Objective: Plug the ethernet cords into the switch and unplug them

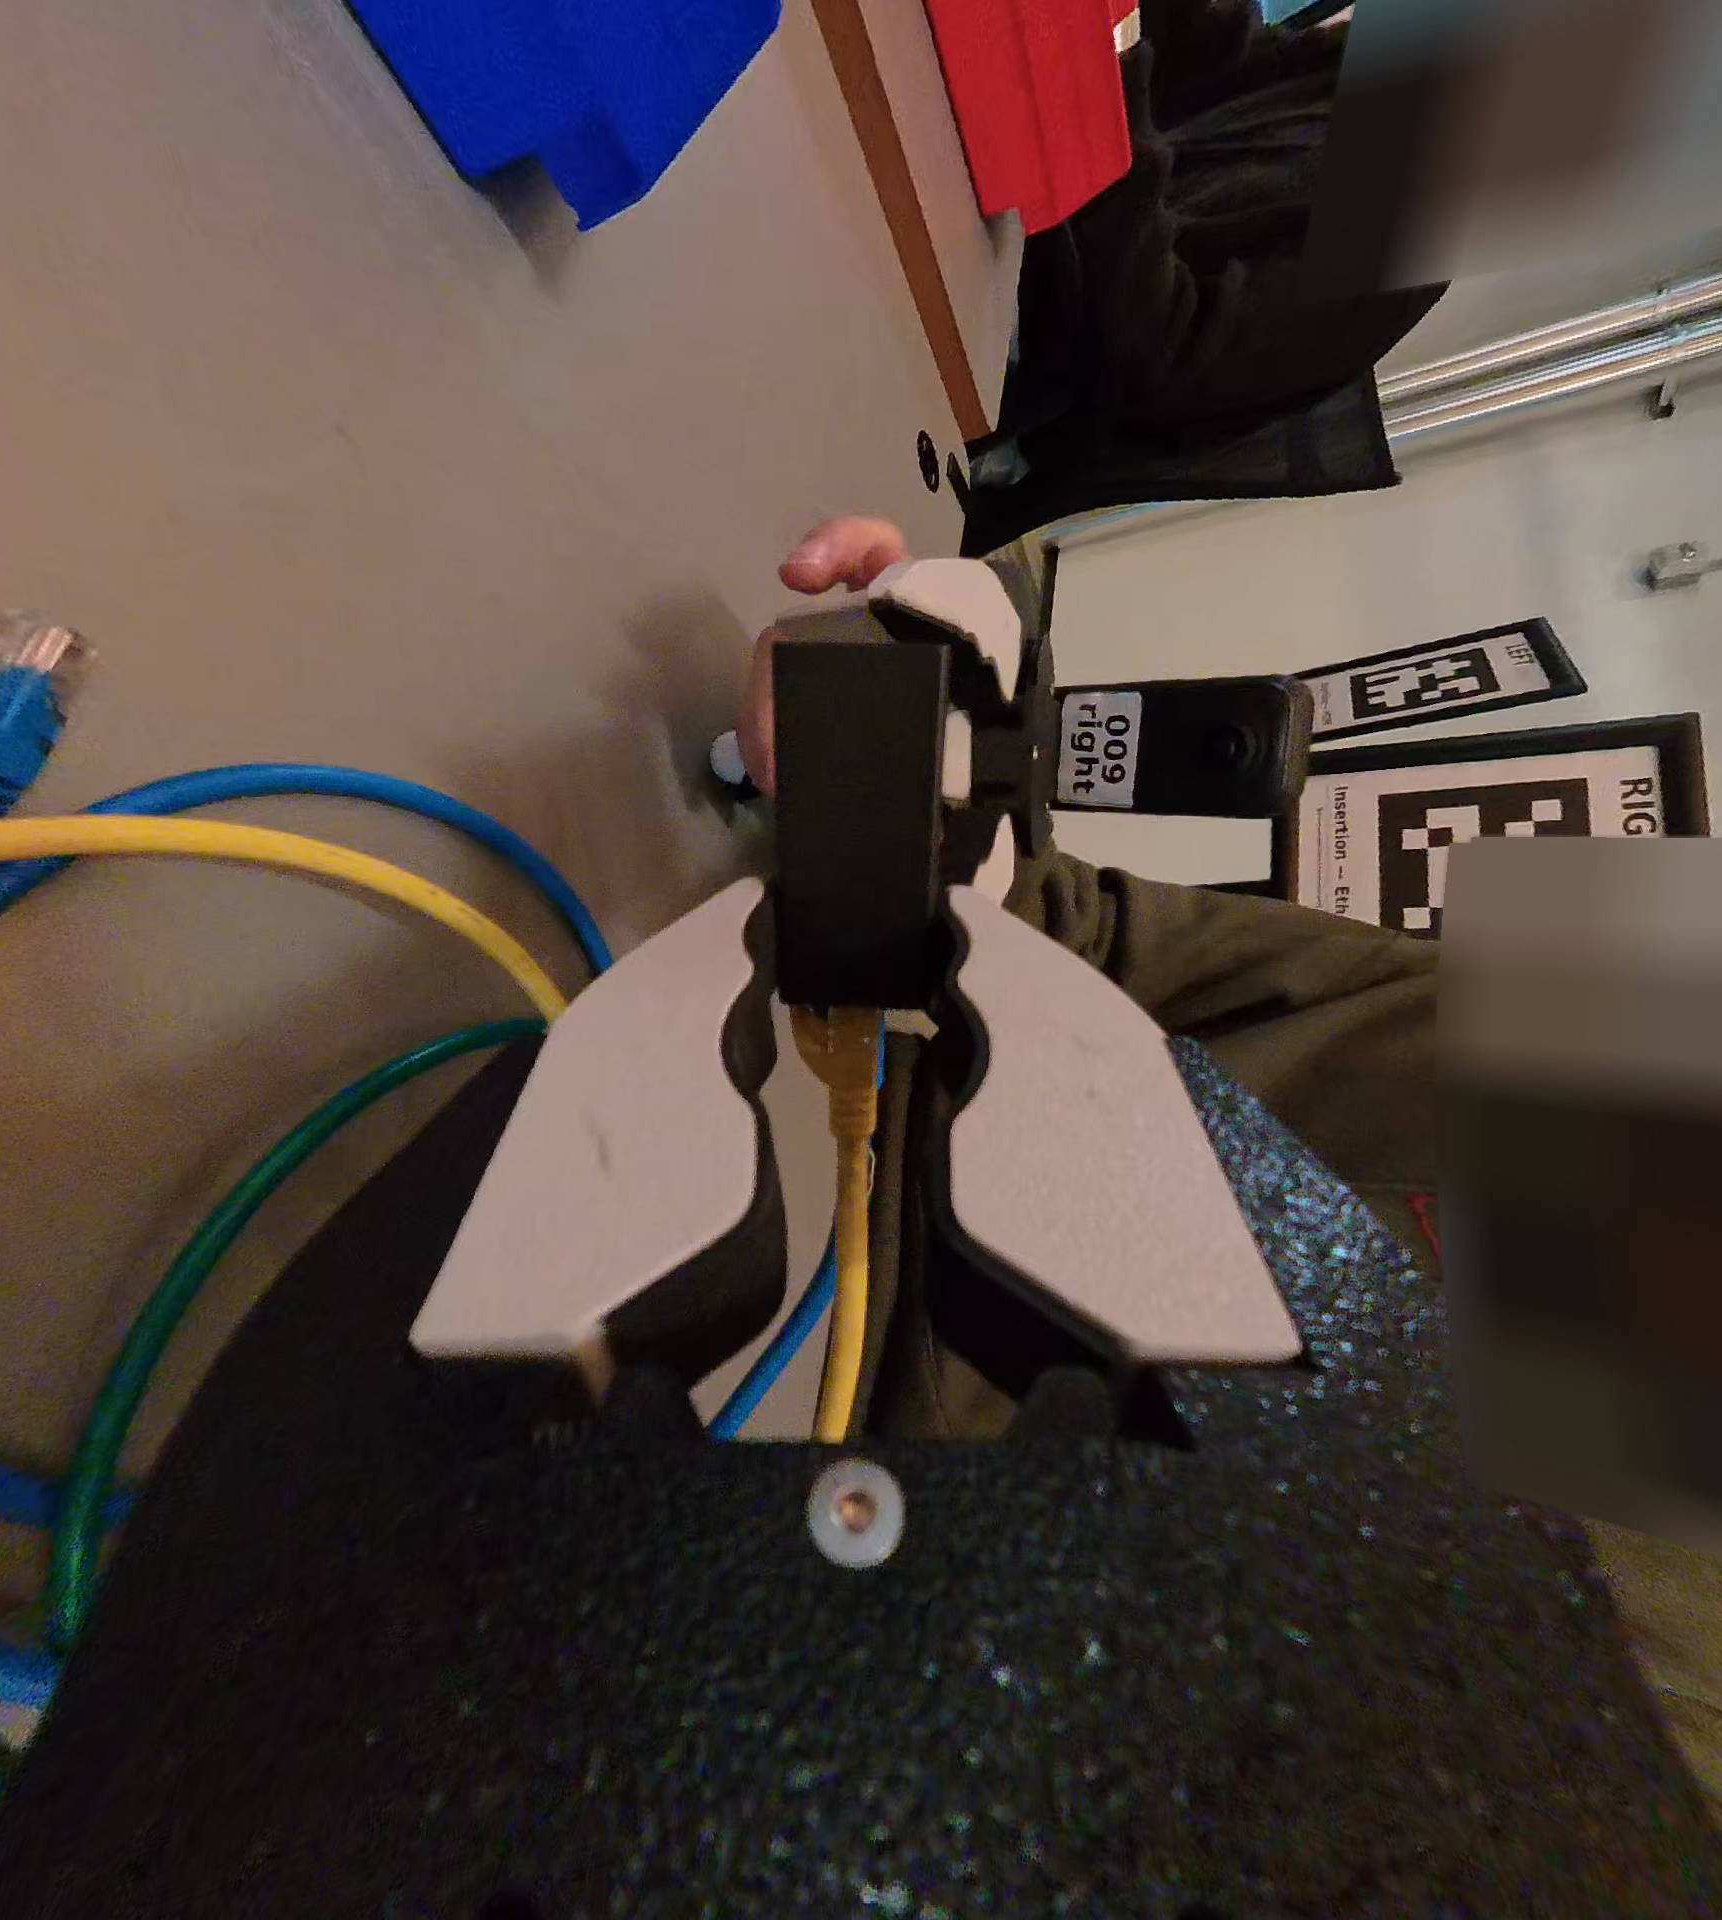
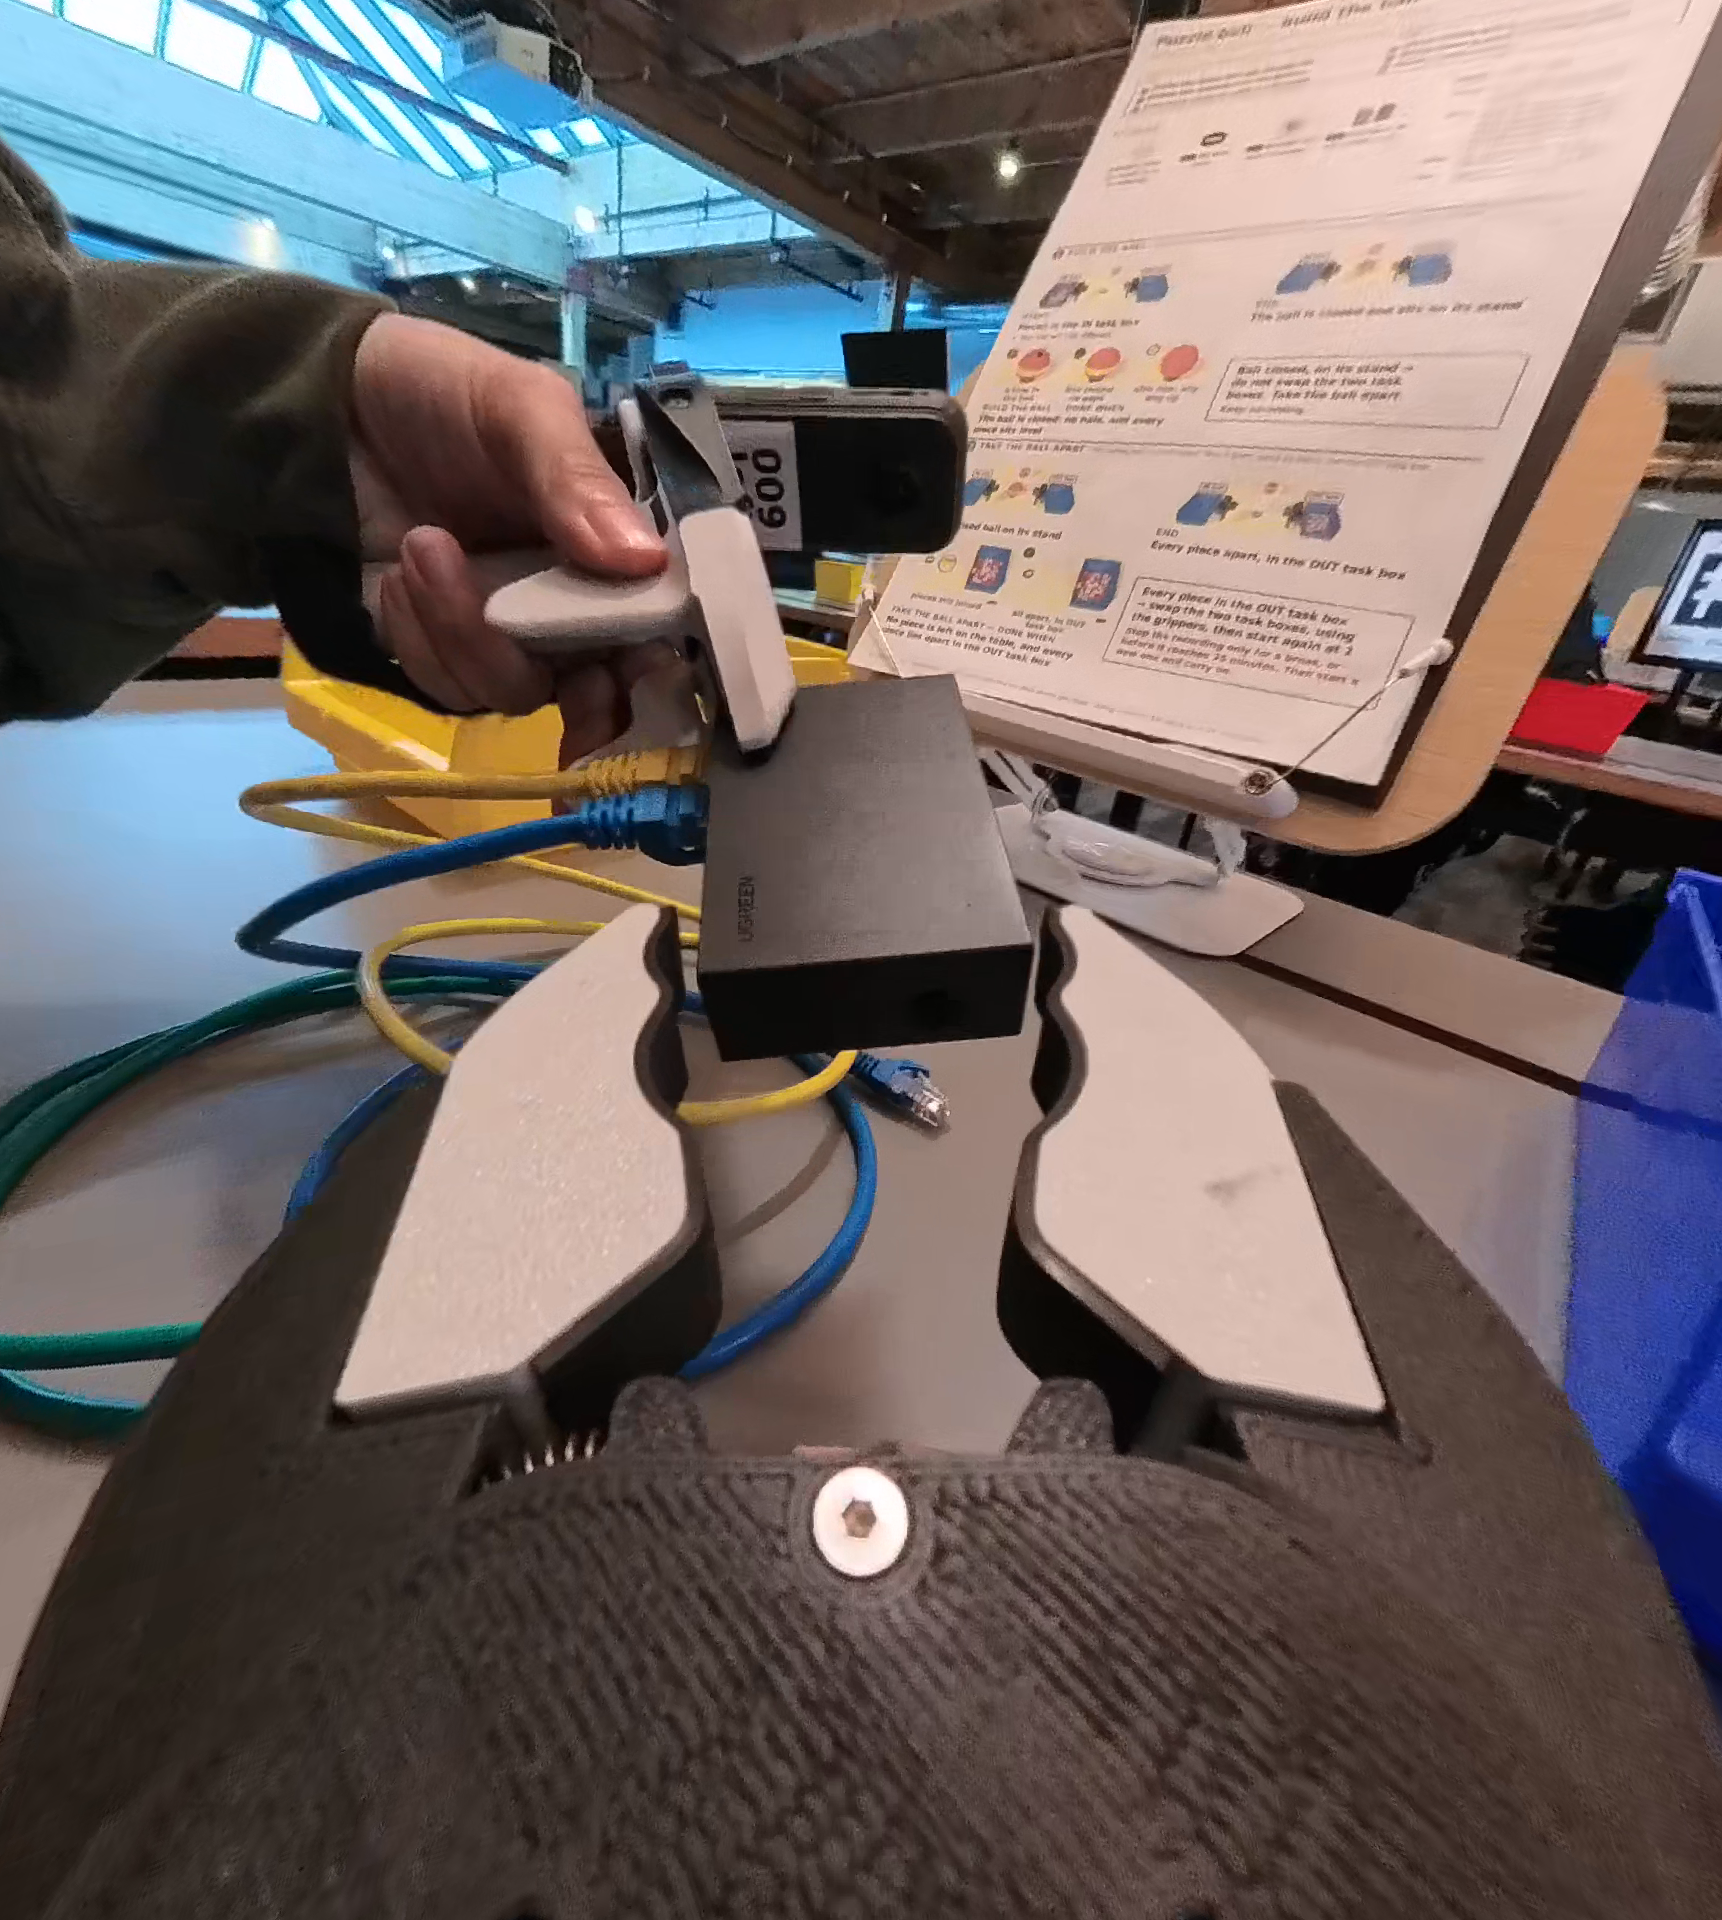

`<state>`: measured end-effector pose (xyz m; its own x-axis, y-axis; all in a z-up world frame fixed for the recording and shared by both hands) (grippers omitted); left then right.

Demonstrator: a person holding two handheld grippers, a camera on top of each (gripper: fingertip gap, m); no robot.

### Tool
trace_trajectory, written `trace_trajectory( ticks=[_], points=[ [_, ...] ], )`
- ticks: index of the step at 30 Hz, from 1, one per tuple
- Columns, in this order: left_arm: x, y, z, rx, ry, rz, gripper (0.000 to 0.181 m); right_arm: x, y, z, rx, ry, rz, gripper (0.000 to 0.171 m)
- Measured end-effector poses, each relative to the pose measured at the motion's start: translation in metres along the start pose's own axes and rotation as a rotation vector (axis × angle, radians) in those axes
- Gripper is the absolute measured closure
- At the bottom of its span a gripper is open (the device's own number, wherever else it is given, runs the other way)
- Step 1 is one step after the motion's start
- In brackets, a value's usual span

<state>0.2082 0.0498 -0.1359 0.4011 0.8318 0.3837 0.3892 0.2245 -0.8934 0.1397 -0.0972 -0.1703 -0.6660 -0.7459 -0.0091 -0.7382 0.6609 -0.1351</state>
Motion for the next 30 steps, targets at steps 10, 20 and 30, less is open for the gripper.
trace_trajectory(
  ticks=[10, 20, 30],
  points=[
    [-0.002, -0.006, 0.003, -0.02, 0.081, -0.005, 0.154, -0.003, 0.006, 0.001, 0.043, 0.025, -0.034, 0.11],
    [-0.007, -0.009, -0.022, -0.161, -0.192, -0.094, 0.144, 0.0, -0.008, 0.001, -0.145, 0.021, 0.1, 0.11],
    [-0.011, 0.001, -0.017, -0.115, -0.142, -0.046, 0.142, 0.0, -0.008, 0.002, -0.146, 0.029, 0.085, 0.11]
  ],
)
Point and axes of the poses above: each gripper's, where its closed fingertips meet, x back along the fingers, z out of its underside, y = z × x across the jaws, the point moved 7 cm from there along x, back along the fingers, and after that the axes turned 5 degrees about y, right-handed, at the moved point
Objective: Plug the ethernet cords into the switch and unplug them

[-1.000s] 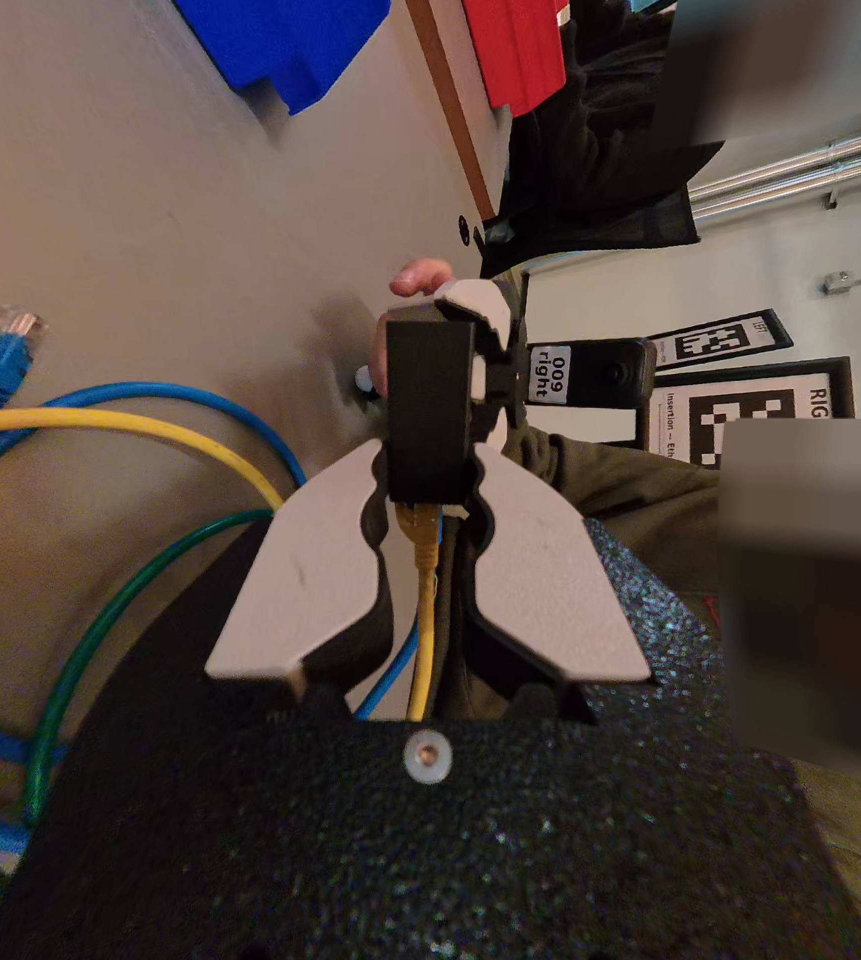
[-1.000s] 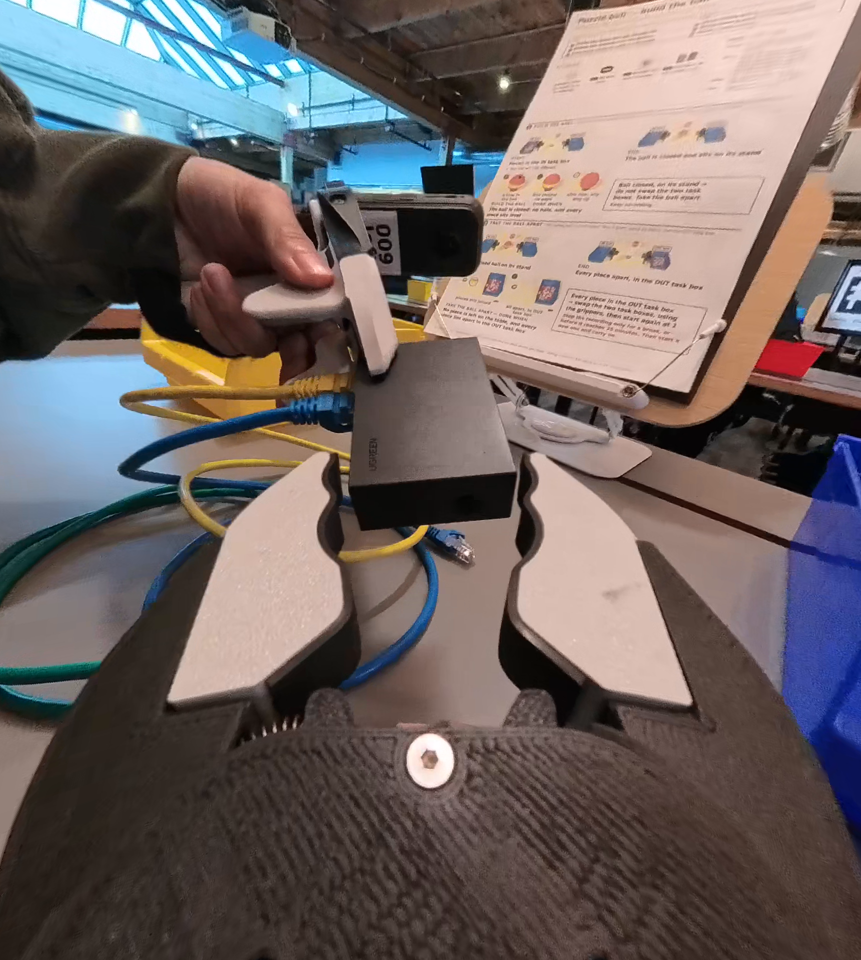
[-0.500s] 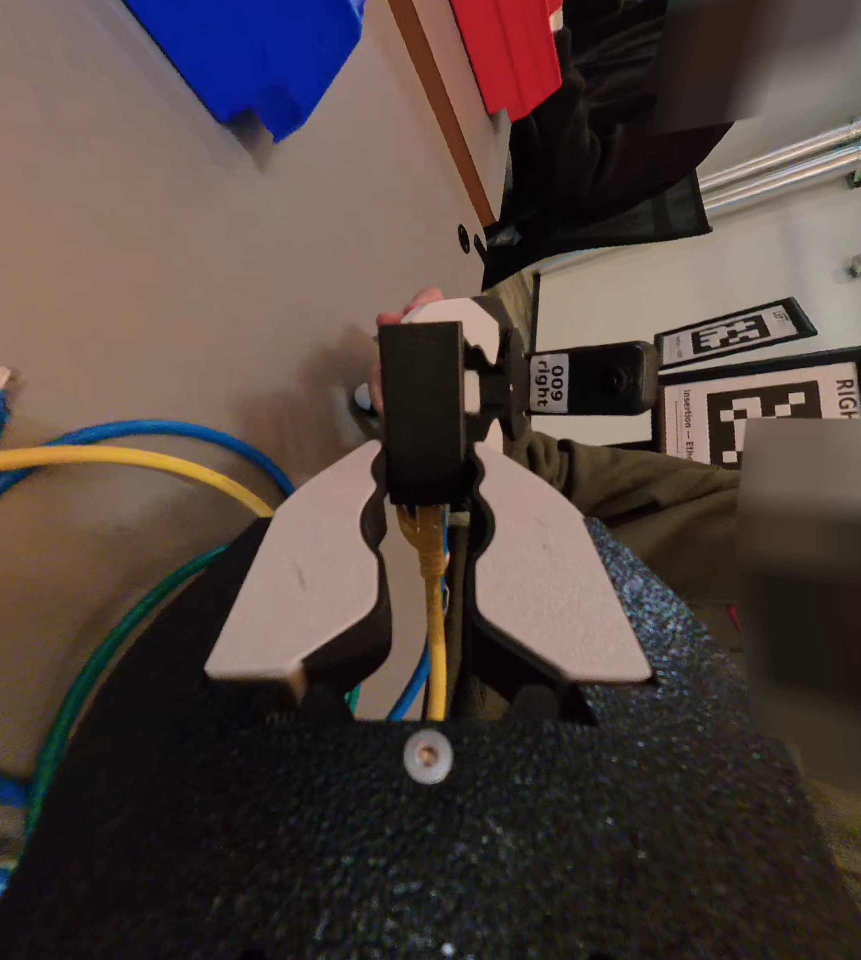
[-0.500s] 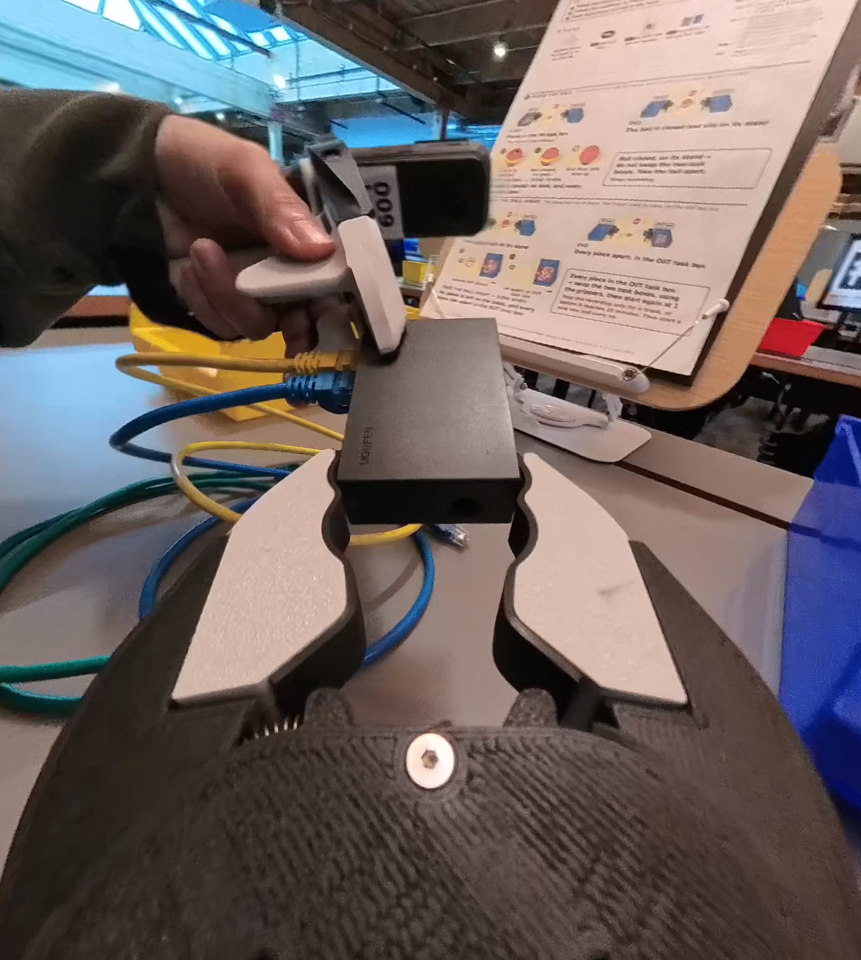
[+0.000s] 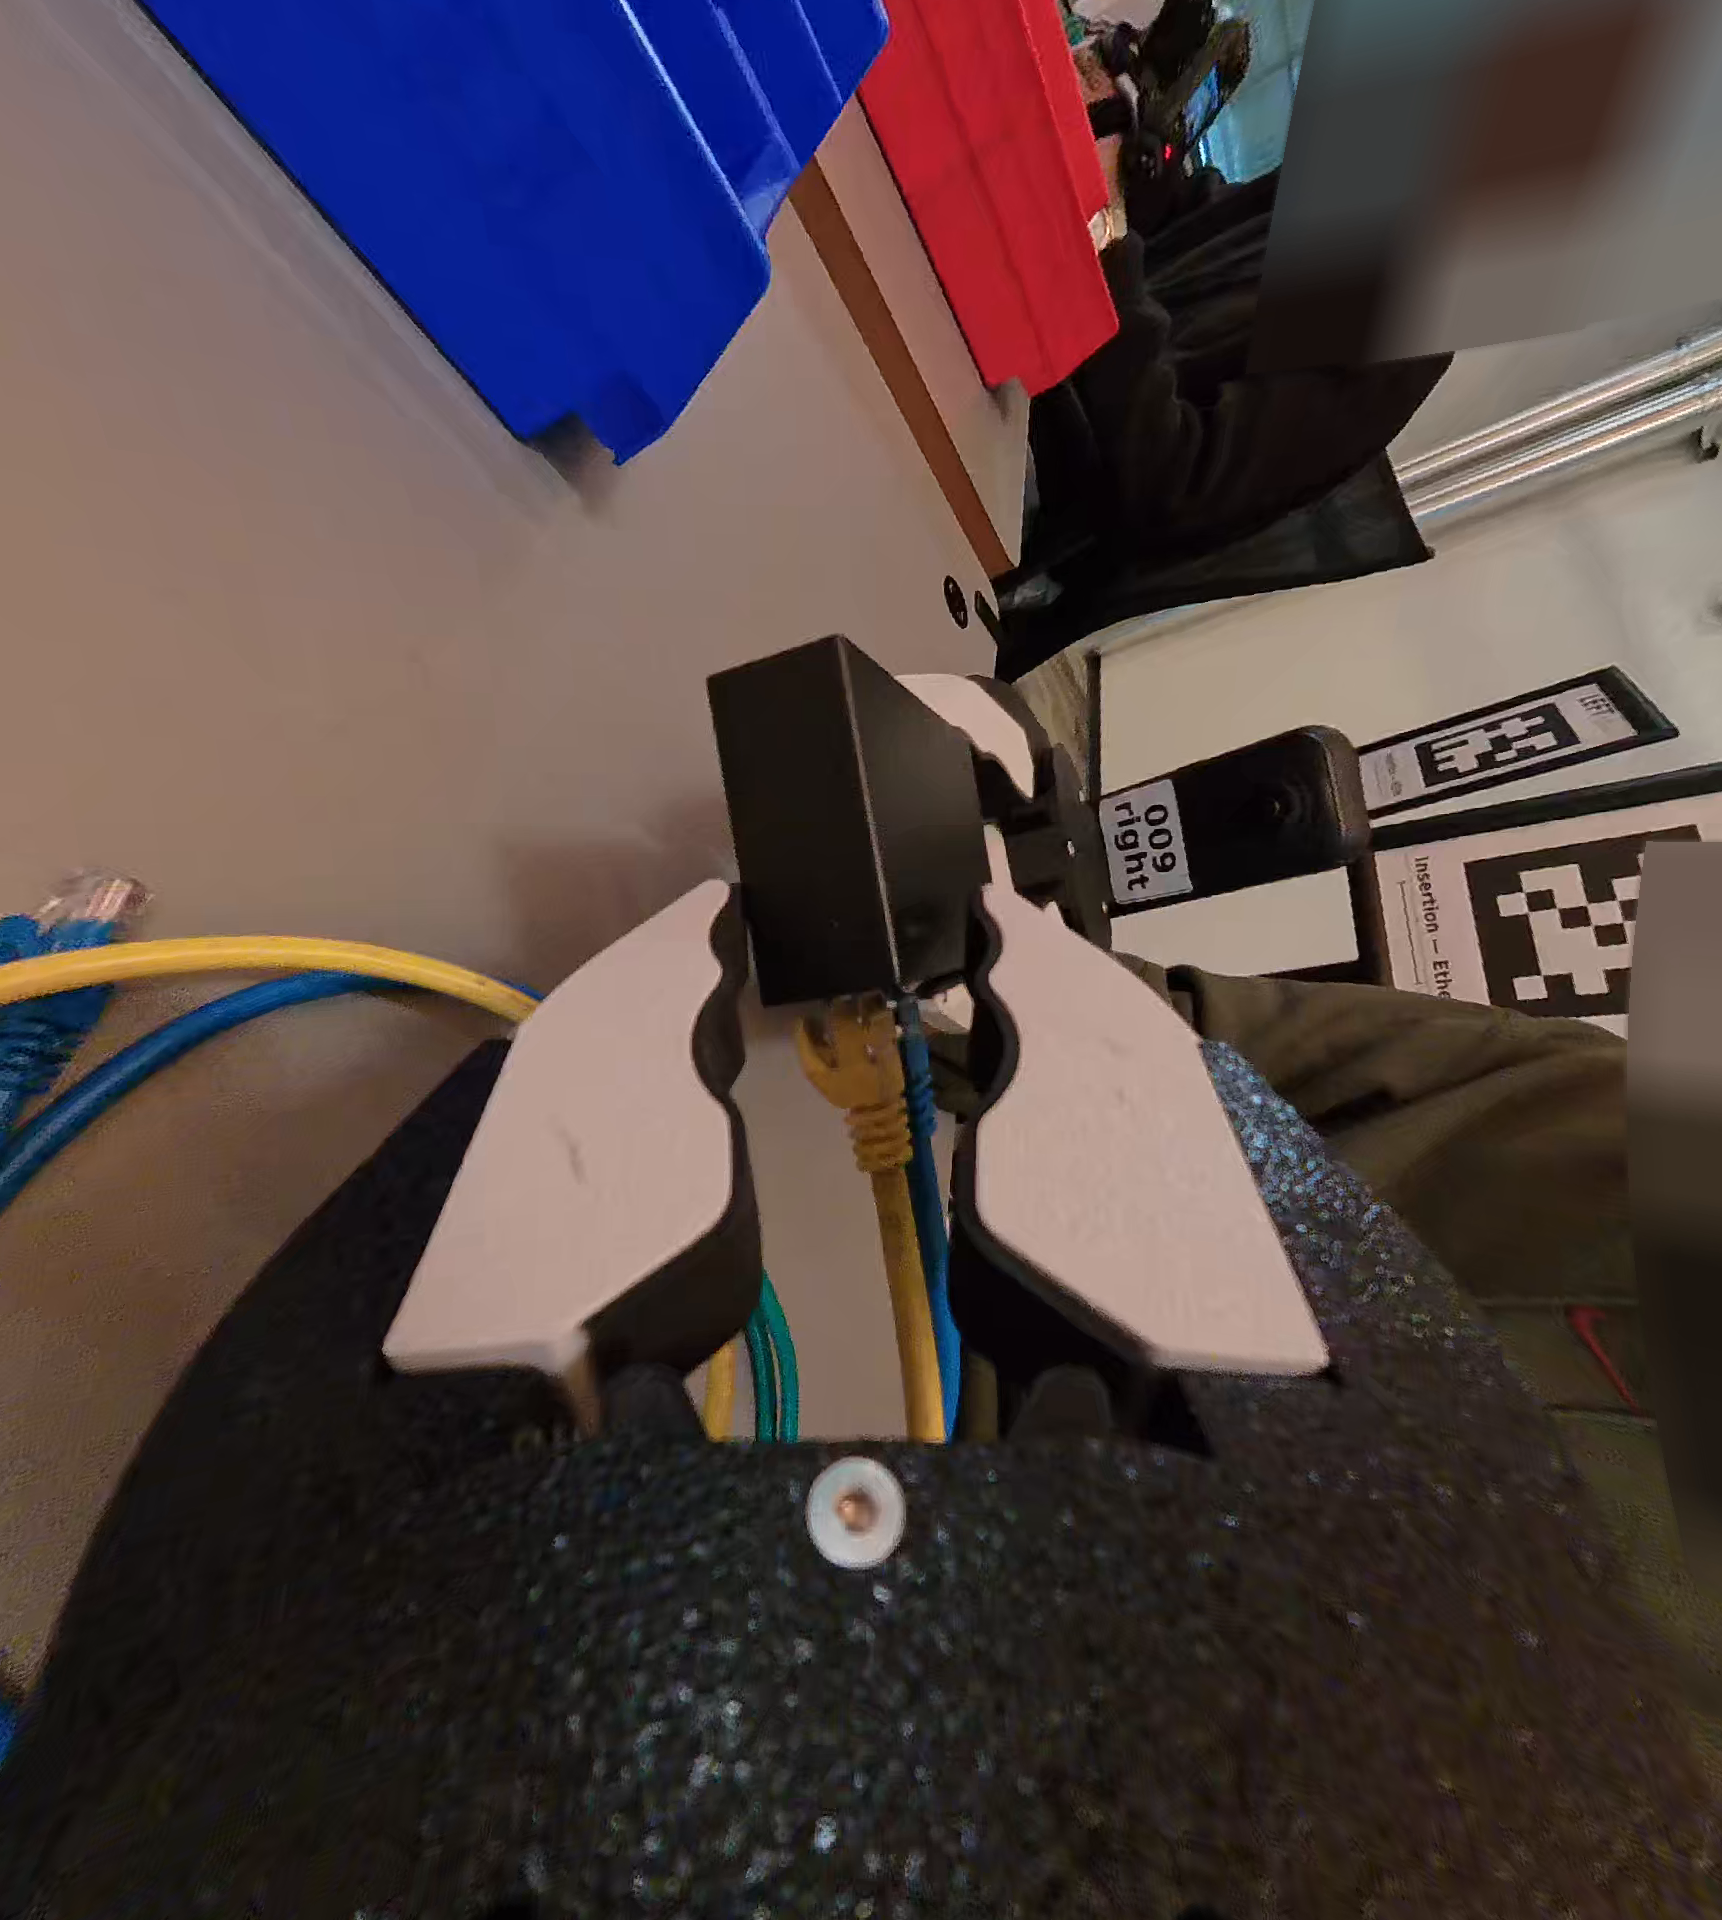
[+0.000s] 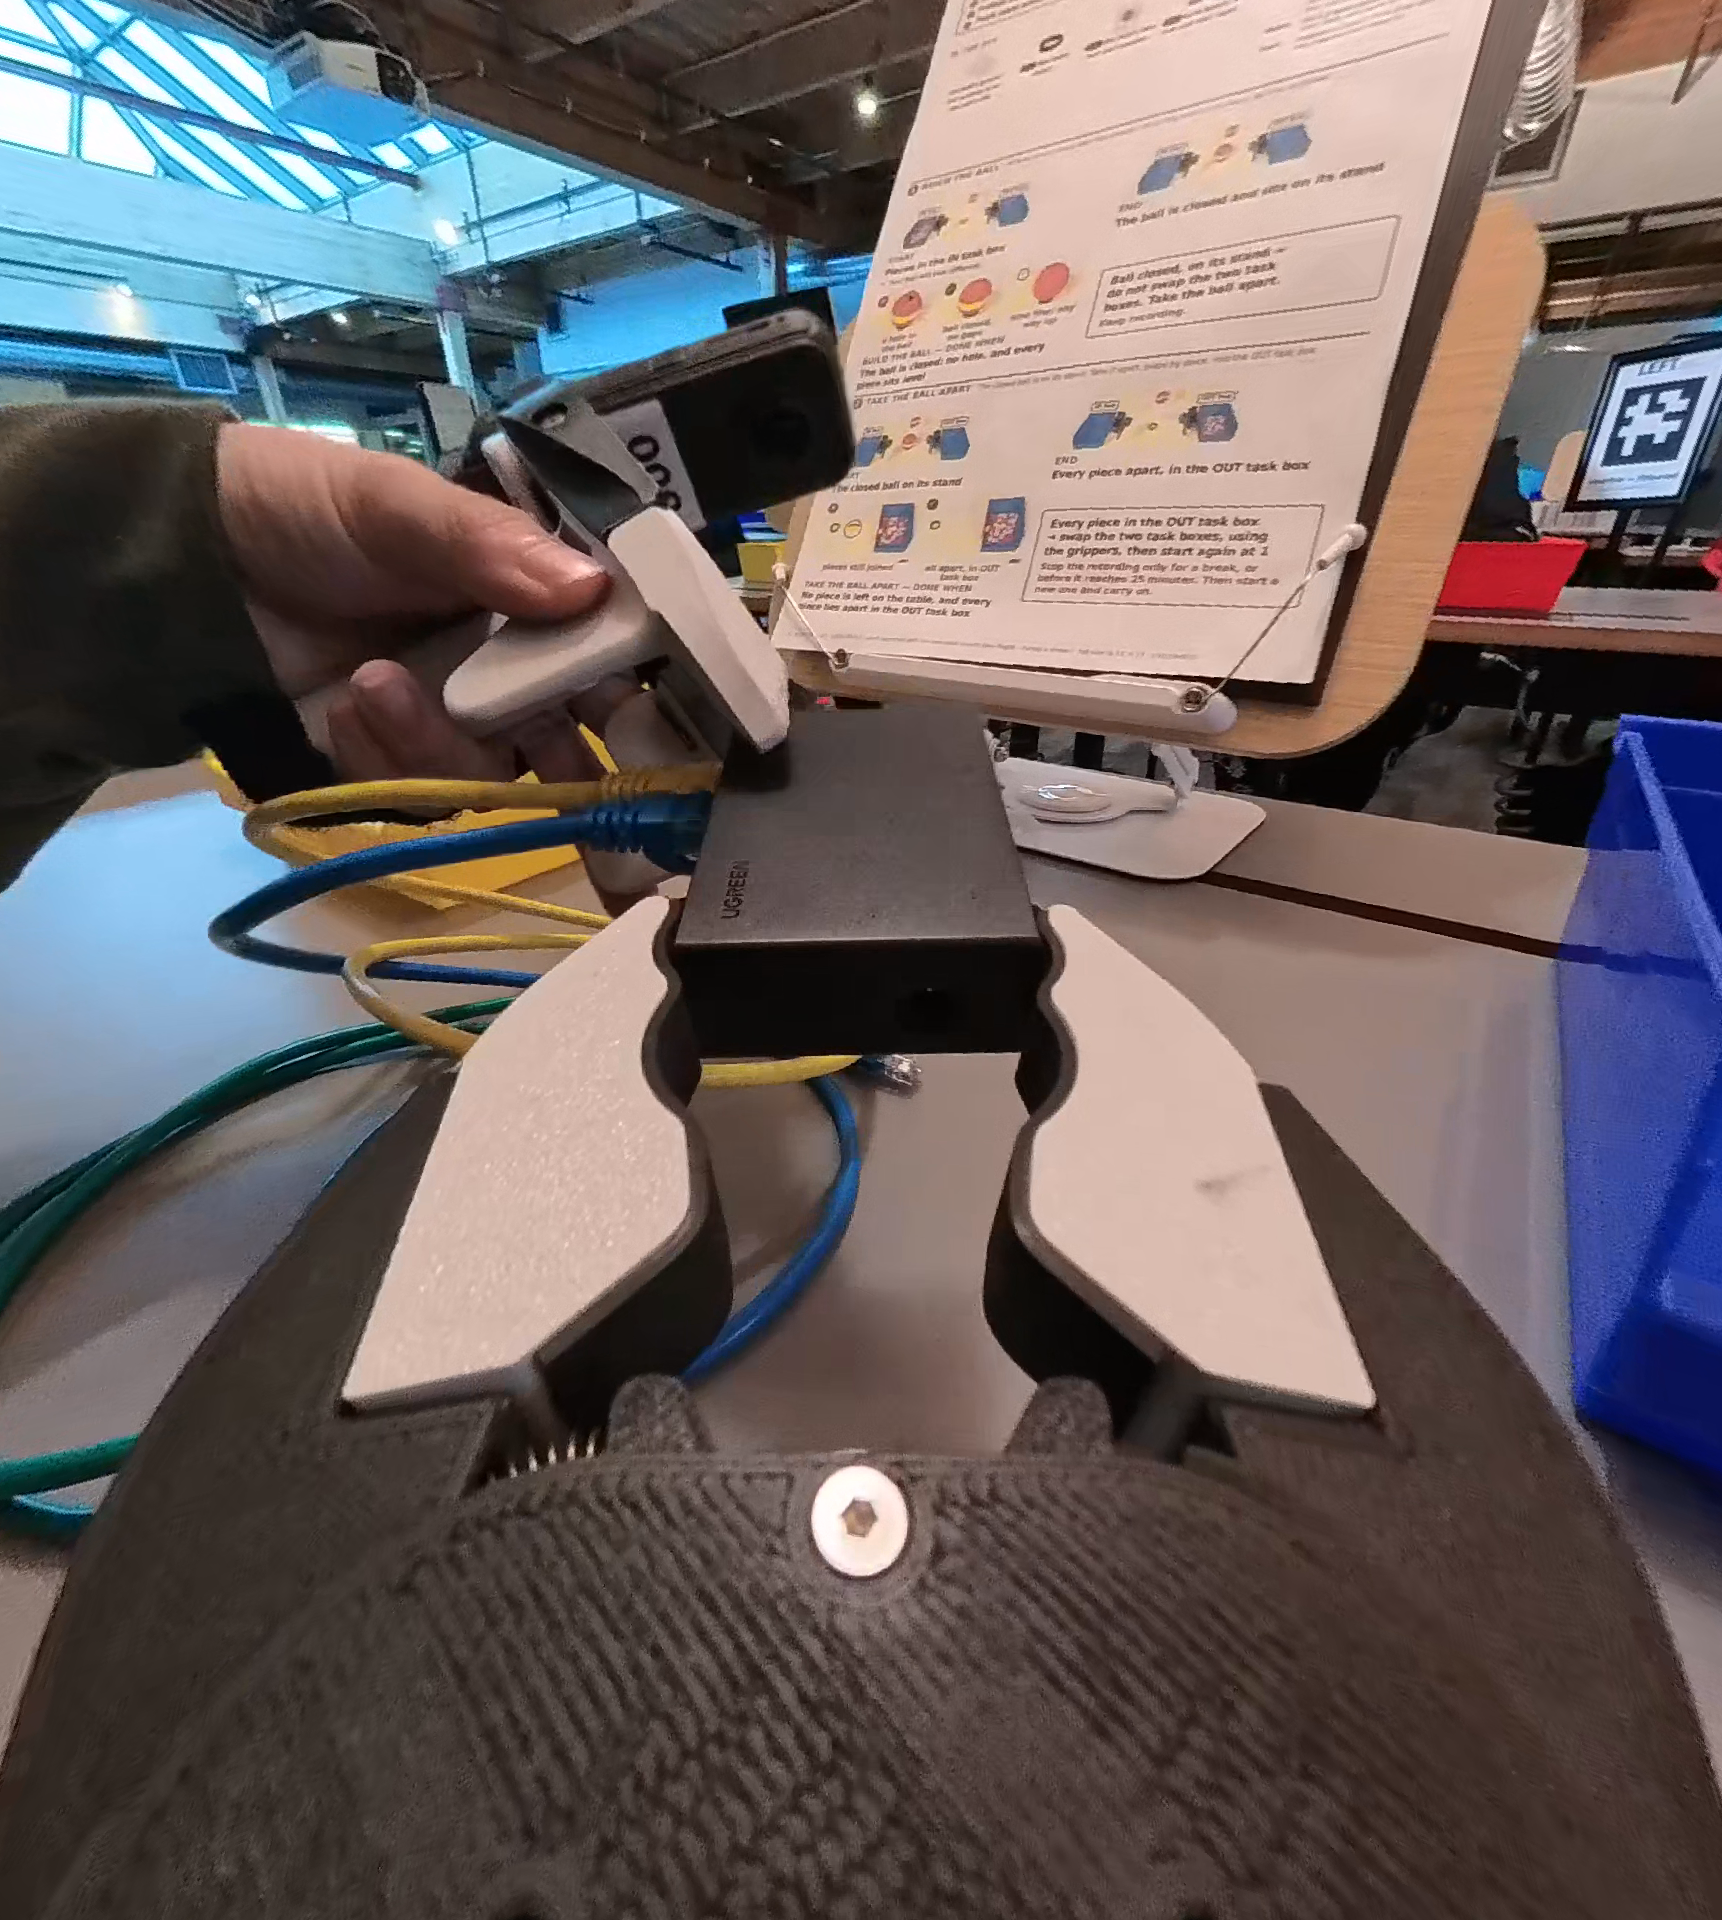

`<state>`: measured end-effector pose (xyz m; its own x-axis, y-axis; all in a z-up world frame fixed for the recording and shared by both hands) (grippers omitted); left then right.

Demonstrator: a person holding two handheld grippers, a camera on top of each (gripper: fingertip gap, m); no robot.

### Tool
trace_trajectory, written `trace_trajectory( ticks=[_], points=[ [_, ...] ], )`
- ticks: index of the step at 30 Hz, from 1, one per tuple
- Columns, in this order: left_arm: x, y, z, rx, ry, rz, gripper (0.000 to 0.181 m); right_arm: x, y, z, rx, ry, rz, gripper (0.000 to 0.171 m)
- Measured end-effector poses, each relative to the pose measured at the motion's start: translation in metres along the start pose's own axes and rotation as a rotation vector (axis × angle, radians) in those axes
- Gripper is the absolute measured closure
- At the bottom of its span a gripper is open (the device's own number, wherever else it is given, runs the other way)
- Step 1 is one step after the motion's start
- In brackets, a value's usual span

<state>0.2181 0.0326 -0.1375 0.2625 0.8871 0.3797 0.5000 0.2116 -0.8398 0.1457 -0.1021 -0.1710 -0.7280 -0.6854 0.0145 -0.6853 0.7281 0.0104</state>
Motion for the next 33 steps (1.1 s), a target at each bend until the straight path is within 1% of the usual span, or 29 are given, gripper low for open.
trace_trajectory(
  ticks=[4, 8, 12, 15, 18, 19, 20, 22, 24, 25, 27, 30, 33],
  points=[
    [0.01, 0.002, 0.0, 0.01, -0.059, 0.02, 0.142, 0.001, -0.002, -0.001, -0.016, -0.014, 0.012, 0.11],
    [0.029, -0.004, -0.004, -0.057, -0.166, -0.045, 0.142, 0.004, -0.009, -0.001, -0.072, -0.036, 0.021, 0.11],
    [0.056, -0.032, -0.009, -0.28, -0.372, -0.287, 0.144, 0.007, -0.016, -0.001, -0.116, -0.053, 0.041, 0.11],
    [0.061, -0.062, 0.007, -0.435, -0.415, -0.456, 0.144, 0.009, -0.021, -0.001, -0.115, -0.053, 0.066, 0.11],
    [0.048, -0.088, 0.042, -0.561, -0.449, -0.564, 0.143, 0.012, -0.028, -0.001, -0.131, -0.06, 0.109, 0.11],
    [0.04, -0.093, 0.057, -0.59, -0.462, -0.596, 0.145, 0.013, -0.03, -0.001, -0.128, -0.059, 0.123, 0.11],
    [0.028, -0.095, 0.073, -0.608, -0.449, -0.62, 0.15, 0.013, -0.03, -0.001, -0.128, -0.058, 0.128, 0.11],
    [-0.002, -0.084, 0.106, -0.583, -0.329, -0.681, 0.155, 0.013, -0.031, -0.001, -0.124, -0.06, 0.143, 0.11],
    [-0.029, -0.061, 0.132, -0.48, -0.202, -0.747, 0.155, 0.013, -0.03, -0.001, -0.114, -0.059, 0.138, 0.11],
    [-0.04, -0.049, 0.142, -0.426, -0.17, -0.773, 0.154, 0.013, -0.029, -0.001, -0.108, -0.059, 0.14, 0.109],
    [-0.057, -0.029, 0.153, -0.332, -0.128, -0.809, 0.148, 0.013, -0.027, -0.002, -0.096, -0.06, 0.134, 0.109],
    [-0.071, -0.015, 0.158, -0.275, -0.096, -0.822, 0.152, 0.013, -0.026, -0.002, -0.087, -0.062, 0.129, 0.109],
    [-0.072, -0.007, 0.156, -0.264, -0.11, -0.881, 0.174, 0.013, -0.026, -0.002, -0.082, -0.065, 0.128, 0.109]
  ],
)
Point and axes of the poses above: each gripper's, where its closed fingertips meet, x back along the fingers, z out of its underside, y = z × x across the jaws, the point moved 7 cm from there along x, back along the fingers, and after that the axes turned 5 degrees about y, right-handed, at the moved point
